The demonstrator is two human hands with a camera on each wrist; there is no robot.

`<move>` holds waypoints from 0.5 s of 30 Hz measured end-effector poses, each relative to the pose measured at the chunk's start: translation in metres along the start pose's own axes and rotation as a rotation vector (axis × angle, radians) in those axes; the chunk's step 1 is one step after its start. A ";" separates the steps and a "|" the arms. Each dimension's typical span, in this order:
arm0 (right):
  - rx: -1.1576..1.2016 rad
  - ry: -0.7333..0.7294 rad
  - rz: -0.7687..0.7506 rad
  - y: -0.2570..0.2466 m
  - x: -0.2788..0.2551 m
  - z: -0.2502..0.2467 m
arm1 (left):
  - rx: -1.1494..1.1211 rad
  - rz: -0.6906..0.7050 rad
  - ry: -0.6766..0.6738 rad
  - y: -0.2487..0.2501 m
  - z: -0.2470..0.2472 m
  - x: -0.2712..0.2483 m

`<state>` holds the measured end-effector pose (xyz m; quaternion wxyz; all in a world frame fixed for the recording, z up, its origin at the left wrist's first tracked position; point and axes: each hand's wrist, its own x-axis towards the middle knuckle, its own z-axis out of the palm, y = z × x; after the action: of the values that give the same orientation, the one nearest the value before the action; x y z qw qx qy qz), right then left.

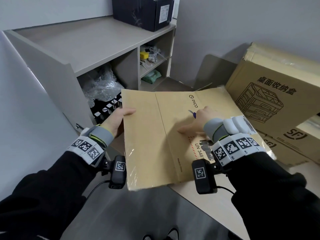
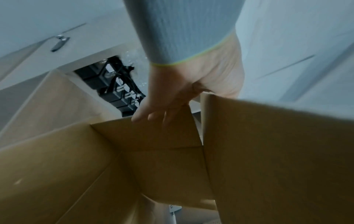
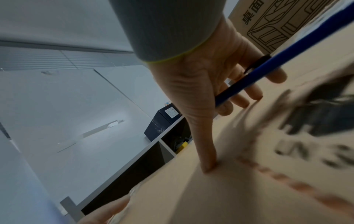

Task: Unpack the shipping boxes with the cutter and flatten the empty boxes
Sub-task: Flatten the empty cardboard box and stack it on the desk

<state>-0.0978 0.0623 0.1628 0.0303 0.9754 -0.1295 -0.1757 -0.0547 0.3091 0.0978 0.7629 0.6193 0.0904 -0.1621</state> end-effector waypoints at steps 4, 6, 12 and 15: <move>-0.013 -0.212 -0.029 0.001 -0.005 0.008 | 0.249 0.073 -0.076 0.002 -0.004 0.010; -0.032 -0.264 -0.052 -0.001 -0.006 0.021 | 0.329 0.078 -0.131 0.001 -0.004 0.011; -0.020 -0.342 -0.080 0.001 -0.005 0.062 | 0.568 0.027 -0.230 -0.020 -0.012 0.002; 0.053 -0.399 -0.094 0.003 -0.002 0.088 | 0.742 -0.076 -0.283 -0.039 -0.027 -0.002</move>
<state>-0.1310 0.0585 0.0810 -0.0300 0.9267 -0.0920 -0.3632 -0.0684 0.3282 0.0569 0.4858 0.8206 -0.0573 -0.2955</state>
